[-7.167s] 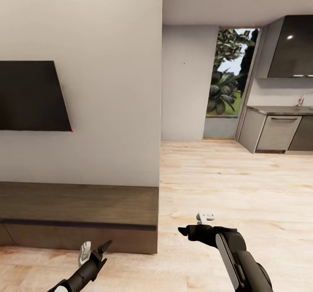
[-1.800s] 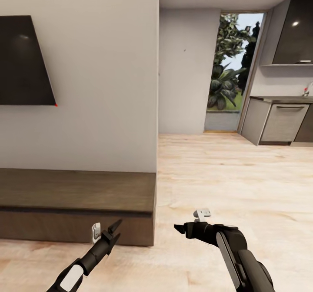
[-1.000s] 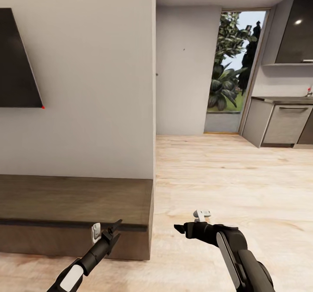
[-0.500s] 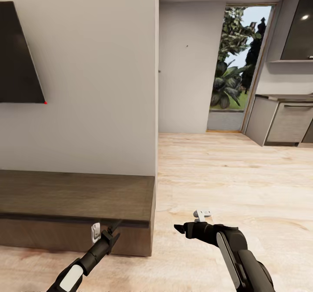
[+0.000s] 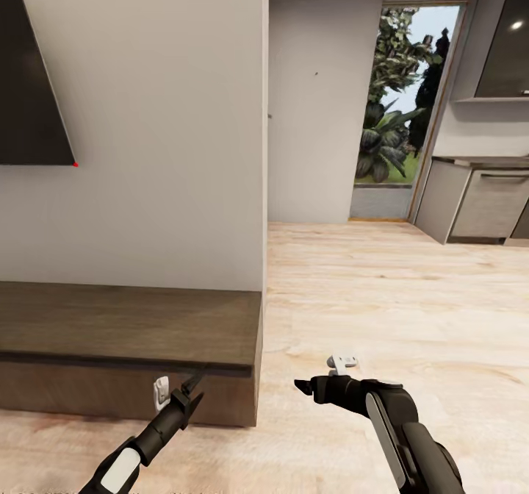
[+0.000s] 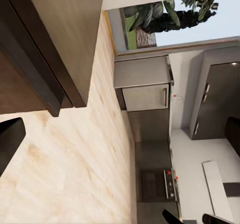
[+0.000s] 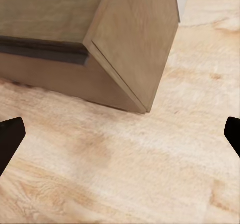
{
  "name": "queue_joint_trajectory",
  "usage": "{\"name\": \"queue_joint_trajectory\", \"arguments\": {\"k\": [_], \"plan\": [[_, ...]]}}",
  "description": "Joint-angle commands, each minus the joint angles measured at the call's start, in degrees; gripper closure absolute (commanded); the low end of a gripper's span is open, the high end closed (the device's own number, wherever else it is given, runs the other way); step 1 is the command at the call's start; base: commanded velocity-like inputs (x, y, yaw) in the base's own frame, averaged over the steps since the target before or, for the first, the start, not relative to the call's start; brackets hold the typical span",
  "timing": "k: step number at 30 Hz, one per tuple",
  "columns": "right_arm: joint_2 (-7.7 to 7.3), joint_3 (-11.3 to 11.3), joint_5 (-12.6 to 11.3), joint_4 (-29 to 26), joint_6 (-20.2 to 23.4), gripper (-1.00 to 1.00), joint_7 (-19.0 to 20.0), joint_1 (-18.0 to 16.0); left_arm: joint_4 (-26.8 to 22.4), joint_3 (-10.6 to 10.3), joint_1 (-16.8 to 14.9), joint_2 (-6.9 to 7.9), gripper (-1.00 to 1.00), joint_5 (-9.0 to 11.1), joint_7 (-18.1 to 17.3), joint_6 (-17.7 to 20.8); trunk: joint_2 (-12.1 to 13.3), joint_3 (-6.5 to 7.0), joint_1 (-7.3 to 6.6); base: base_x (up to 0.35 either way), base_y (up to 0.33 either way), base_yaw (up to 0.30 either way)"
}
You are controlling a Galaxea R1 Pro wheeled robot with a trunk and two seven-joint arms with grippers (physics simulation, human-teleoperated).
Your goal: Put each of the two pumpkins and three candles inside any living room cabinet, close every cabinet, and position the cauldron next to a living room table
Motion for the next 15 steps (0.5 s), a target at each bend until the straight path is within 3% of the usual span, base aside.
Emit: {"name": "queue_joint_trajectory", "arguments": {"k": [1,15], "plan": [[0.02,0.0,-0.3,0.0,0.3,-1.00,0.0,0.0,0.0,0.1,0.0,0.00,-1.00,0.3,-0.2,0.5,-0.4,-0.24,0.21,0.000,0.000,0.000],[0.02,-0.1,-0.3,0.0,0.0,-1.00,0.2,0.0,0.0,0.1,0.0,0.14,-1.00,0.2,-3.7,0.5,-6.1,-2.76,3.29,0.000,0.000,0.000]]}}
